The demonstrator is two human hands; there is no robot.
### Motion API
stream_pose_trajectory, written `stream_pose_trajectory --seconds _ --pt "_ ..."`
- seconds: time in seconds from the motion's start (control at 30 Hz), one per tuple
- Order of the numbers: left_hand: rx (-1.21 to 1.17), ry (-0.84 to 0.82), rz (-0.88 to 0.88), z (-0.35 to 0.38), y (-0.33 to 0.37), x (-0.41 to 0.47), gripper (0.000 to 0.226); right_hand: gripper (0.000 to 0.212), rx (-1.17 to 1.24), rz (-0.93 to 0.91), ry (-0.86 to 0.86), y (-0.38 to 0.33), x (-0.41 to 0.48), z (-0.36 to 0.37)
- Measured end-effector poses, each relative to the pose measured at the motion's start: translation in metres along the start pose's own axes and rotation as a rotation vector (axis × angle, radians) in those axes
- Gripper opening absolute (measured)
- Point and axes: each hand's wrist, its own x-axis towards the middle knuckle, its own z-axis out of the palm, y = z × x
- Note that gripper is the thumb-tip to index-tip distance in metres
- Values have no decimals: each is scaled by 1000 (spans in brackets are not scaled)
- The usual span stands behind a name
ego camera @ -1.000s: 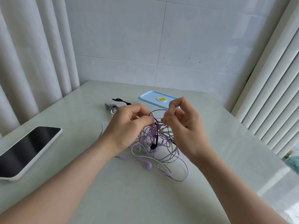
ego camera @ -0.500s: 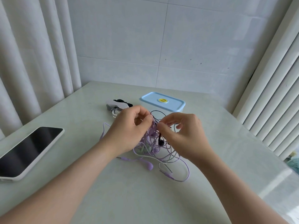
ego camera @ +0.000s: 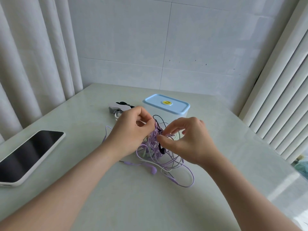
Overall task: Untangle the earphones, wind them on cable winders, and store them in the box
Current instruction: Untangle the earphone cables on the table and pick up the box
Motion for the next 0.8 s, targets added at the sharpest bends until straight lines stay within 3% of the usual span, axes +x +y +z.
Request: stream_pose_trajectory --seconds 0.2,0.37,0.43,0.53,0.8 --pt "-51 -17 -31 0 -1 1 5 11 -16 -19 -2 -2 0 4" --pt "-73 -48 -34 0 0 0 7 15 373 207 -73 -6 2 4" --pt "-67 -60 -29 0 1 -1 9 26 491 286 -79 -4 5 4" --pt "-48 -72 -11 1 2 -1 13 37 578 314 -83 -4 6 6" --pt "-9 -50 53 0 3 -3 10 27 647 299 -159 0 6 4"
